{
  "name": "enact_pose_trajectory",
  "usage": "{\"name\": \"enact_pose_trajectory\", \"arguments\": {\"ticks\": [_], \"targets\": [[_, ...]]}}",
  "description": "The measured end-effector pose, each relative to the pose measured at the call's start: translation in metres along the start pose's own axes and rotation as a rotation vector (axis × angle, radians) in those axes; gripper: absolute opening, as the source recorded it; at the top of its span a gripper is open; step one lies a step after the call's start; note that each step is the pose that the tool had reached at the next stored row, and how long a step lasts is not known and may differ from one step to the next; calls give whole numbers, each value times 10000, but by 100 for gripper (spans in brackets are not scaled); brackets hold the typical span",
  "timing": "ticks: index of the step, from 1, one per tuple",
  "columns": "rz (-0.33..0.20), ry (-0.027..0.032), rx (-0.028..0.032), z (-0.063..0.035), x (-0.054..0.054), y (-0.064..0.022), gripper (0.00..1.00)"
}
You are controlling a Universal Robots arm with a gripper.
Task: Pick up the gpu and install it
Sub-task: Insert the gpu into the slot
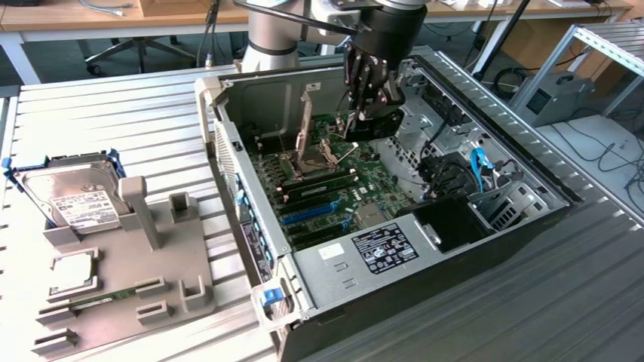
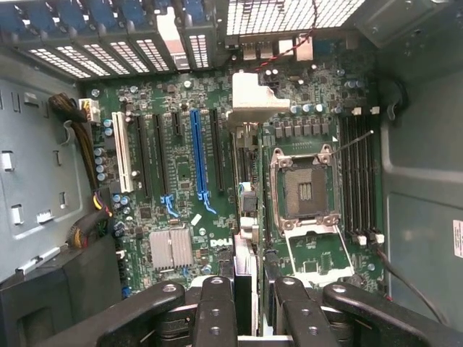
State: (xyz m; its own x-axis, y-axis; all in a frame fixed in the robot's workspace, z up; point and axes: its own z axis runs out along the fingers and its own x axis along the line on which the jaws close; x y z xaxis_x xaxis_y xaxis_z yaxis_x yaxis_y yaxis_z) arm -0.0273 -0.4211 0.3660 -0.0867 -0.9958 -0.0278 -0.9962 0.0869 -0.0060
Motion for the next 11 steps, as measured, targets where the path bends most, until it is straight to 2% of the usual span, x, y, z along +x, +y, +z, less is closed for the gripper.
{"name": "enact_pose_trajectory", "arguments": {"ticks": [11], "targets": [[-197, -1, -6, 0, 0, 0, 26]]}}
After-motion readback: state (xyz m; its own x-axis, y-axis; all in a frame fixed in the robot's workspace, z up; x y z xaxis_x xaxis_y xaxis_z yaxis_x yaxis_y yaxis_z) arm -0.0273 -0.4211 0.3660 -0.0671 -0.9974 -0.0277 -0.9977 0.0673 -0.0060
